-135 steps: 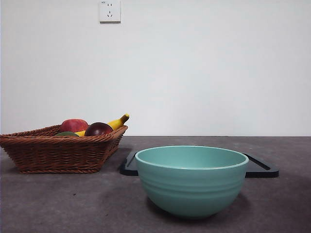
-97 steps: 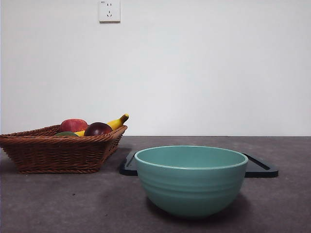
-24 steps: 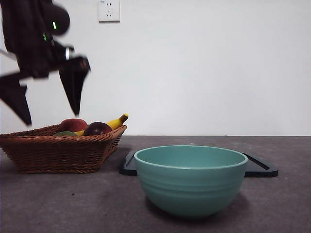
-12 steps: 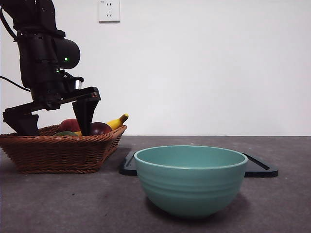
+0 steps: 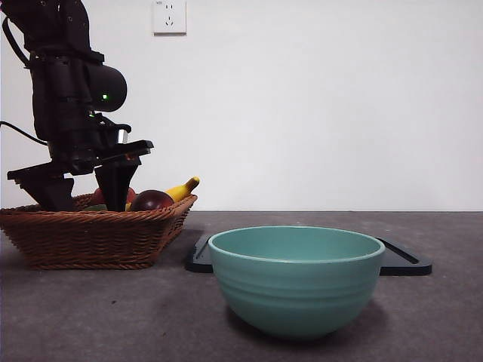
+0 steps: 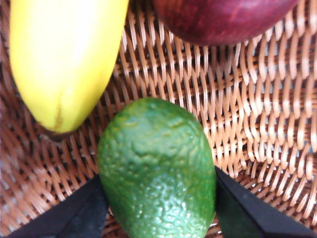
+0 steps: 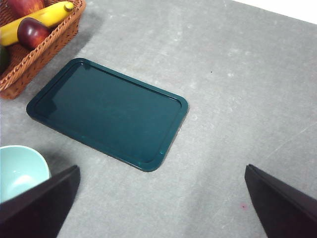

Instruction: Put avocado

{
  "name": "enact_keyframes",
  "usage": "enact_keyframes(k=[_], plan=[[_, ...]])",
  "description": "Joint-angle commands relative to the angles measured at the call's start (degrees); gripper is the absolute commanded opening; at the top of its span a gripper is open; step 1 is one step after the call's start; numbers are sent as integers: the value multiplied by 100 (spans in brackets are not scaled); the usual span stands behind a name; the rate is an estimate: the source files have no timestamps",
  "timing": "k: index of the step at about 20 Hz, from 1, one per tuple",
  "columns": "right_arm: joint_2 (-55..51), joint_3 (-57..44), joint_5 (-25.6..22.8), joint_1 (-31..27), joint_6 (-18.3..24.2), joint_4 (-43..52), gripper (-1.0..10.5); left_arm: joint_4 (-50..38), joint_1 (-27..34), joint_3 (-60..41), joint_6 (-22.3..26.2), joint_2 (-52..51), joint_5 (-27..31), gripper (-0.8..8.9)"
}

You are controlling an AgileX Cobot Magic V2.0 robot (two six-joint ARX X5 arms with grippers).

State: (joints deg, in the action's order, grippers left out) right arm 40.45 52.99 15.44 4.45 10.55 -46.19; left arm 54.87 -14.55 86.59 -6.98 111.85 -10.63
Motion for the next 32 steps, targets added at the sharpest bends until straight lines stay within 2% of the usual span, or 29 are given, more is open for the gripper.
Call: enact_keyframes(k=[1, 9, 15, 21, 32], plan=[[20, 66, 20, 2, -7, 57, 810, 31, -37, 192, -13, 175, 9, 151], [20, 66, 22, 2, -7, 57, 810, 1034, -98, 1027, 52, 81, 4, 151], [20, 66, 22, 2, -7, 55, 810, 1305, -509, 1043, 201, -529, 4, 151], [20, 66, 22, 2, -7, 55, 810, 1353, -1261, 1043, 175, -1226, 4, 151], [17, 66, 22, 2, -7, 57, 810, 1322, -2813, 1036, 173, -1259, 11, 150]])
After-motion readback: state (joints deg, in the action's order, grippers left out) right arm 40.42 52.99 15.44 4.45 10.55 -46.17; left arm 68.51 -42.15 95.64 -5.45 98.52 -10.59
